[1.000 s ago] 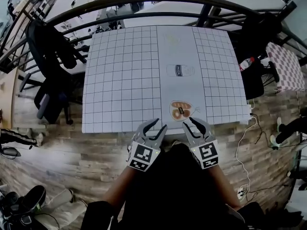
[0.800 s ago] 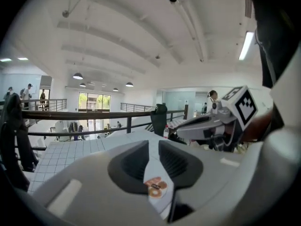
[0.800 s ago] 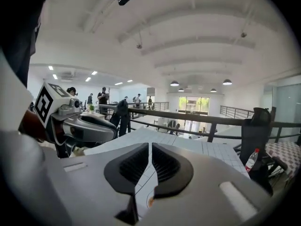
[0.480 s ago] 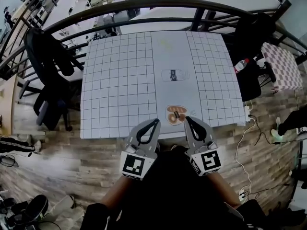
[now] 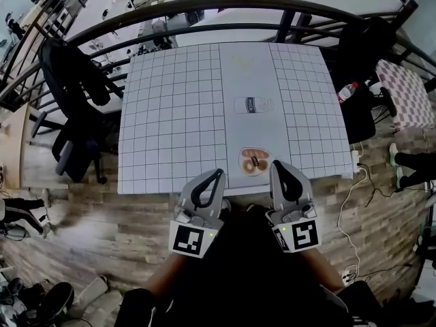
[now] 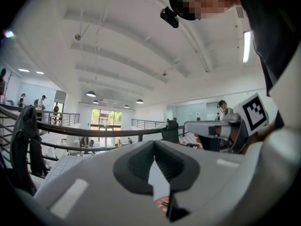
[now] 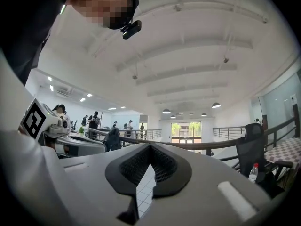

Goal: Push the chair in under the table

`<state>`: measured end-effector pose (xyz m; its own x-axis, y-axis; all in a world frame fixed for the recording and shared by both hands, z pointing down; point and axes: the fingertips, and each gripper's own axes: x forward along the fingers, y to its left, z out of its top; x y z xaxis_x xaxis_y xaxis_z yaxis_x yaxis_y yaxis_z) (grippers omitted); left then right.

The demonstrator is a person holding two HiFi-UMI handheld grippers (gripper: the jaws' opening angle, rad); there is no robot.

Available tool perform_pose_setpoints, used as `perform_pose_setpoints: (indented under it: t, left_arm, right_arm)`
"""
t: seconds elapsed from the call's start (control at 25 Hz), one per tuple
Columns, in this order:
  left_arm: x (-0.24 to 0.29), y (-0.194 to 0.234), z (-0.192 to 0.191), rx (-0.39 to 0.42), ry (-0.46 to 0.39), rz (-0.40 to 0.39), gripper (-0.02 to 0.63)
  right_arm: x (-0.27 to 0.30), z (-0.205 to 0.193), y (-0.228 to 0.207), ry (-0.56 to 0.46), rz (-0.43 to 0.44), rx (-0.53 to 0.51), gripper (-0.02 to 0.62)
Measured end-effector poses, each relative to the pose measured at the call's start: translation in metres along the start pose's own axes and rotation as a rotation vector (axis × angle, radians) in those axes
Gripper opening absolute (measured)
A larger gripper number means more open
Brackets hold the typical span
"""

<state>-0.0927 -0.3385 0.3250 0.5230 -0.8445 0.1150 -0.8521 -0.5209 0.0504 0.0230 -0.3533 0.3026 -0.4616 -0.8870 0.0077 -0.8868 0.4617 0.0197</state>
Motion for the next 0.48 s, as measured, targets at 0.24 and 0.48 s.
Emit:
perform_pose_setpoints:
  t: [0.24,0.48]
  left_arm:
    - [-0.006,0.001,-0.001,-0.022,-0.001,0.012,0.009]
    - [-0.012,-0.002,-0.001,-0.029,-0.004,0.004,0.009]
  right_arm:
    - [-0.002,-0.002,0.008,-0.001,0.009,-0.008,-0.003]
    - [-0.008,-0.003,0.012,-0.014,-0.002,-0.007,-0.003]
